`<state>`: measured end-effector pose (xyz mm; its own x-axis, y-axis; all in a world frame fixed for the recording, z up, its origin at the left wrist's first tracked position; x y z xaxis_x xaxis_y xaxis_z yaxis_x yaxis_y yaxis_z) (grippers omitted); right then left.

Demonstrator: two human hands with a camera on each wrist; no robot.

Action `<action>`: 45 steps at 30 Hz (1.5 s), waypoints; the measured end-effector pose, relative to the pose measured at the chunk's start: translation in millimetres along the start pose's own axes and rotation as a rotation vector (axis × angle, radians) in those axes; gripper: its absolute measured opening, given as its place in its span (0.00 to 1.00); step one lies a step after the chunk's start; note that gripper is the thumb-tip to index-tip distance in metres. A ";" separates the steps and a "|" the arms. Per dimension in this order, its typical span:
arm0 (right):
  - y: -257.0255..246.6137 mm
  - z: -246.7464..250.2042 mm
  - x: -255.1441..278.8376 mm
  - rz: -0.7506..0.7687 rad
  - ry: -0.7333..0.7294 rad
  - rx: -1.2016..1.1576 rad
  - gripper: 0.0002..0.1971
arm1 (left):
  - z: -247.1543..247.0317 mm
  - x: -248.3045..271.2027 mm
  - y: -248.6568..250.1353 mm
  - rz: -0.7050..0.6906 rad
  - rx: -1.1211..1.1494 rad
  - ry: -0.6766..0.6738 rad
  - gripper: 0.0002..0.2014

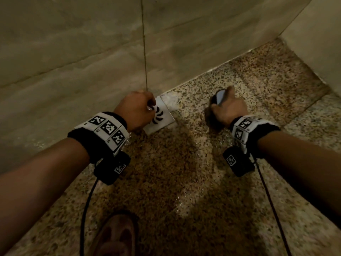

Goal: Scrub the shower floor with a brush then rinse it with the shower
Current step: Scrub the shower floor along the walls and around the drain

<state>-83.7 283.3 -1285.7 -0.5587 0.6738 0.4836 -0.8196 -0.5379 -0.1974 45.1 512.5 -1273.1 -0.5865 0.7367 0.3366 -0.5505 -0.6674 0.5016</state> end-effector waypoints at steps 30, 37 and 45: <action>-99.3 -86.9 34.1 0.602 -0.172 -0.041 0.34 | 16.0 5.3 -6.1 -0.184 -0.085 0.198 0.11; -48.2 -37.7 -4.4 0.150 0.155 -0.345 0.37 | 18.0 14.4 -9.7 -0.189 -0.071 0.194 0.11; -102.9 -87.9 23.5 0.364 -0.057 -0.199 0.40 | 29.0 22.3 -12.9 -0.180 0.024 0.267 0.17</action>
<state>-23.8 399.1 -1329.0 -0.8129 0.4256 0.3976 -0.5819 -0.6232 -0.5225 56.3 540.8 -1248.9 -0.6179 0.7860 0.0216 -0.6472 -0.5240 0.5536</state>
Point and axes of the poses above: each hand's wrist, its own x-axis away from the middle knuckle, its own z-axis out of the back of the hand, y = z × x, the point moved 1 cm from there along -x, towards the middle knuckle, and after that the axes turned 10 degrees about -y, right-handed, at the moved point
